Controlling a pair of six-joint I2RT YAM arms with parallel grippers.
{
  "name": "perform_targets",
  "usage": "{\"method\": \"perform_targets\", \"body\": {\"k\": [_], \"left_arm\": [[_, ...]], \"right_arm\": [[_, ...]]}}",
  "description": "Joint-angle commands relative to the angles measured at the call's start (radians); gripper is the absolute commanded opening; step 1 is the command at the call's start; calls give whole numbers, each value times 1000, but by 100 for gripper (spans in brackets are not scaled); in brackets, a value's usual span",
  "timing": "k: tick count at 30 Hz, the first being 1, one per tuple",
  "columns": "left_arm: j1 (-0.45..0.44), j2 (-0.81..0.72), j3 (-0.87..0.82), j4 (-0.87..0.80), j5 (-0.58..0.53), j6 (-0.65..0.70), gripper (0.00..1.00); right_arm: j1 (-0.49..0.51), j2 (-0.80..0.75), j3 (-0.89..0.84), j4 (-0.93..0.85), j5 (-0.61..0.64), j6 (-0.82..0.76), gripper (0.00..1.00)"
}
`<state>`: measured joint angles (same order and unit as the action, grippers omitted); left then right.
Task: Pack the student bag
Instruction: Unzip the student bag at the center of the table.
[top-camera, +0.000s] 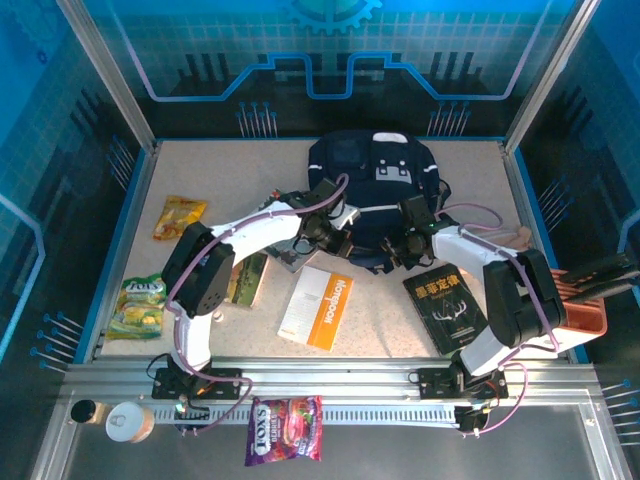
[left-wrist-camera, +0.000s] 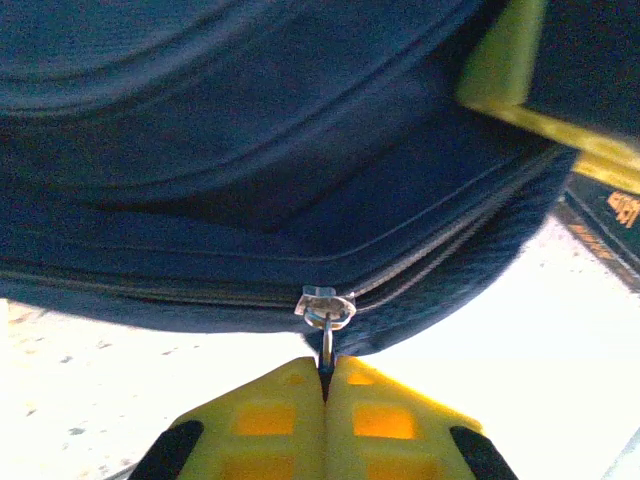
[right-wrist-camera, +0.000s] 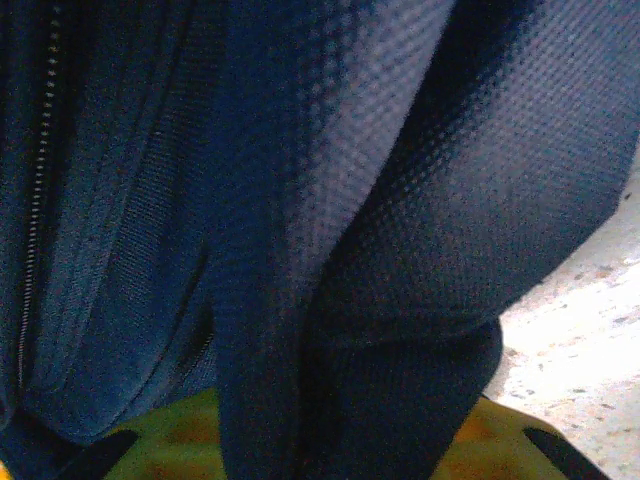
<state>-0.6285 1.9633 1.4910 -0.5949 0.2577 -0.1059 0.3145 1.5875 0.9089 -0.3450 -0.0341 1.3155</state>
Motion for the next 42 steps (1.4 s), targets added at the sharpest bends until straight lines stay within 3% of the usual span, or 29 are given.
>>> {"method": "perform_targets", "body": {"k": [1, 5, 13, 22, 35, 39, 42], "left_arm": [[41, -41, 14, -152, -92, 94, 0], [67, -32, 23, -152, -159, 163, 0], [163, 31, 98, -84, -179, 215, 0], [246, 167, 260, -31, -115, 192, 0], [273, 302, 409, 30, -174, 143, 0], [274, 292, 409, 75, -157, 88, 14], [274, 246, 379, 86, -145, 46, 34]], "right_arm": [[-34, -60, 1, -22, 99, -56, 26], [-44, -101, 5, -49, 125, -82, 26], [-56, -180, 13, -79, 158, -117, 26], [-71, -226, 37, -142, 198, -137, 27], [-91, -194, 39, -91, 116, -163, 28], [-89, -144, 33, -14, 36, -170, 32], [-84, -100, 47, -2, 3, -202, 42]]}}
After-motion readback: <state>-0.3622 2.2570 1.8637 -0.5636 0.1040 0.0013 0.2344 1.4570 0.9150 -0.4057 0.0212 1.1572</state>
